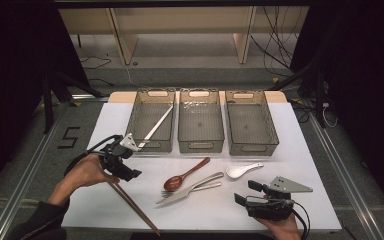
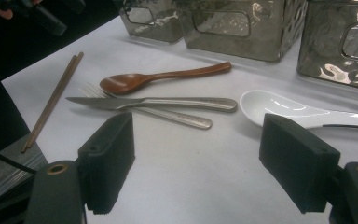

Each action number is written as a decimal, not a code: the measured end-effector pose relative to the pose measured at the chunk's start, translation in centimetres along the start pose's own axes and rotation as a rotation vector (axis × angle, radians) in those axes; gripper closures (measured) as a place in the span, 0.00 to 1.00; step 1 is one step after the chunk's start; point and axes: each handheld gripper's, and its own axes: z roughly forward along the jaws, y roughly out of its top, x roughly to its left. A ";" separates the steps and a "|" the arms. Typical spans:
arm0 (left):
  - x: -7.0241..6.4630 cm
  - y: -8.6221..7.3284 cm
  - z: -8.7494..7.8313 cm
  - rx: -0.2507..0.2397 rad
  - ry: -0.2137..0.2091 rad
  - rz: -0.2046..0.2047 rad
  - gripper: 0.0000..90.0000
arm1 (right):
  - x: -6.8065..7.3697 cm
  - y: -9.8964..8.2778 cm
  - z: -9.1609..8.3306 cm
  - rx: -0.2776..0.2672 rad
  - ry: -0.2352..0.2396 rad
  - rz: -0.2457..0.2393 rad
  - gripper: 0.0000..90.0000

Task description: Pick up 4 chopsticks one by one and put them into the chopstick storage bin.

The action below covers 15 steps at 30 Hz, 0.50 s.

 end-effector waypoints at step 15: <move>-2.9 -2.7 1.0 0.135 -0.031 0.172 0.35 | 0.0 0.0 0.0 0.001 0.000 -0.001 0.30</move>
